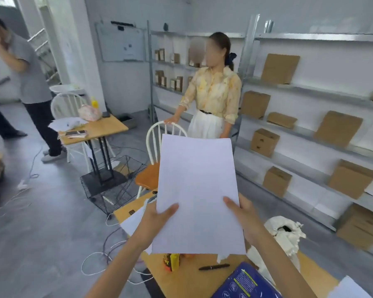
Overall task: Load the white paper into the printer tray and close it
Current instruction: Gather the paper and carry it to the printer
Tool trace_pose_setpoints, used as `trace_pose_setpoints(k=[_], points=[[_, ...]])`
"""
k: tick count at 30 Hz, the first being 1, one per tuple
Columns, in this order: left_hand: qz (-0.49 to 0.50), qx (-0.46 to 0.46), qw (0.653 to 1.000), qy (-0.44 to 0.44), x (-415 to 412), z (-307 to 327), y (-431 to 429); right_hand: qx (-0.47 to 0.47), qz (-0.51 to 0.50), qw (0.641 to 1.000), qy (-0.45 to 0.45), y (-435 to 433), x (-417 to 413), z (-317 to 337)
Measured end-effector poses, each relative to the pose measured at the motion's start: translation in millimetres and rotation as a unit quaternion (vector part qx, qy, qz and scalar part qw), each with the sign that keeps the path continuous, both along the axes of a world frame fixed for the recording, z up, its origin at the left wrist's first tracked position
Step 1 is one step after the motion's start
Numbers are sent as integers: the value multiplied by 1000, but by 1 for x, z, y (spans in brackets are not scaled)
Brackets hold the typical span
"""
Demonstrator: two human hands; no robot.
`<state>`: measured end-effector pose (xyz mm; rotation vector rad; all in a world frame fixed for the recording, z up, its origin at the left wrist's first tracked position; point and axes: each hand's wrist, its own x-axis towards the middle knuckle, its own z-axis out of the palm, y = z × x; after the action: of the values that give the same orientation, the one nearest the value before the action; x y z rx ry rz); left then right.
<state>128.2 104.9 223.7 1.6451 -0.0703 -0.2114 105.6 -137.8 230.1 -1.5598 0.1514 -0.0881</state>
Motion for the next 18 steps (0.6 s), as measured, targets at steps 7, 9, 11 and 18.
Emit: trace_pose_setpoints(k=[7, 9, 11, 18], points=[[178, -21, 983, 34, -70, -7, 54, -11, 172, 985, -6, 65, 12, -8], [224, -31, 973, 42, -93, -4, 75, 1, 229, 973, -3, 95, 11, -8], [264, -34, 963, 42, -117, -1, 99, 8, 271, 963, 6, 126, 7, -7], [396, -43, 917, 15, -206, 7, 181, 25, 389, 921, 21, 245, -25, -7]])
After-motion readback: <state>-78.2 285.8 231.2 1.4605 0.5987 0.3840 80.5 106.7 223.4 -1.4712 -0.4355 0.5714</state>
